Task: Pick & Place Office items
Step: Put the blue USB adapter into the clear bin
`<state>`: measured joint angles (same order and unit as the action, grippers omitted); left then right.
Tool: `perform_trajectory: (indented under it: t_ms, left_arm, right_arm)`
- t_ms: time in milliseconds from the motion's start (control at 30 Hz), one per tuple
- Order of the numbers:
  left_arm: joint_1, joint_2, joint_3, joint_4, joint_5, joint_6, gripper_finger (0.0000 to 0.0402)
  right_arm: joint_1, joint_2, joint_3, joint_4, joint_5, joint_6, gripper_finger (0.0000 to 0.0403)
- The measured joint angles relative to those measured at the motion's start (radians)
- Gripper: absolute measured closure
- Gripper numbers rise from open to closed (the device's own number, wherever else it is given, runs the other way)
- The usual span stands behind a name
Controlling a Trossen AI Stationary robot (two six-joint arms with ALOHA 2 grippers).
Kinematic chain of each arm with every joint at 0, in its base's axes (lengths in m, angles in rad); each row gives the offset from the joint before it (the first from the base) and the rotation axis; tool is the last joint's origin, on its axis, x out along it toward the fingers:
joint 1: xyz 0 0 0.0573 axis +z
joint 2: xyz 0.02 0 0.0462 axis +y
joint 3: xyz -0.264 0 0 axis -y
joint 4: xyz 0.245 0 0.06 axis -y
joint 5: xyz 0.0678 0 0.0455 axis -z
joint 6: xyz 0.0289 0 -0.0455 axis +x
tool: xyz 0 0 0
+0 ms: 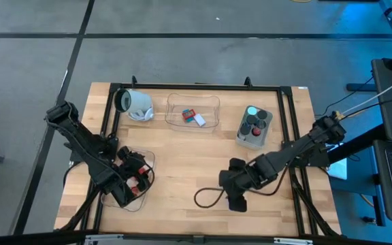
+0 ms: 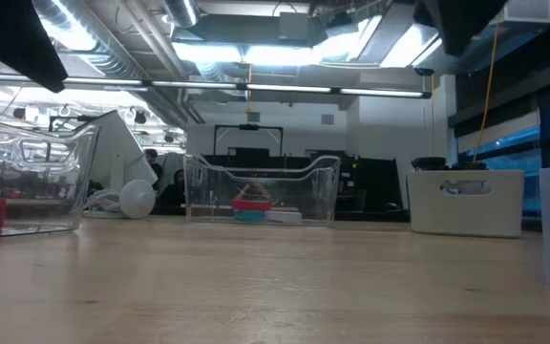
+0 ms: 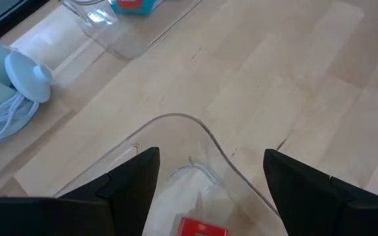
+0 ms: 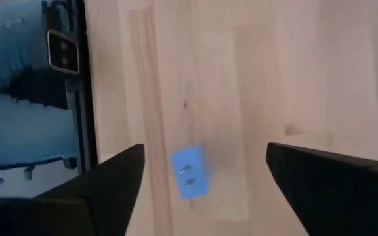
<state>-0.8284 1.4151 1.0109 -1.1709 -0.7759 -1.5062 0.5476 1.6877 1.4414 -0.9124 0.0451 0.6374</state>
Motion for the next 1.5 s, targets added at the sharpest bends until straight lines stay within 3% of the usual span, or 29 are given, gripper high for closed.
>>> perform_trajectory:
  t_ms: [233,500,967,1167,1367,1500]
  left_arm:
    - [0.000,0.000,0.000,0.000,-0.015,-0.017,0.0132]
    - [0.000,0.000,0.000,0.001,-0.030,-0.029,0.0132]
    - [0.000,0.000,0.000,0.024,-0.043,-0.027,0.0132]
    - [0.000,0.000,0.000,0.025,-0.043,-0.026,0.0132]
    - [0.000,0.000,0.000,0.024,-0.043,-0.014,0.0132]
    - [0.000,0.000,0.000,0.024,-0.042,-0.001,0.0132]
  right_arm:
    - [0.079,0.073,0.000,-0.002,0.003,-0.054,0.0046]
    - [0.133,0.172,0.000,0.006,0.093,-0.174,0.0055]
    - [0.123,0.338,0.000,-0.001,0.018,-0.171,0.0061]
    - [0.121,0.339,0.000,-0.001,0.005,-0.177,0.0135]
    - [0.090,0.339,0.000,-0.018,-0.015,-0.151,0.0283]
    - [0.025,0.338,0.000,-0.043,-0.037,-0.098,0.0286]
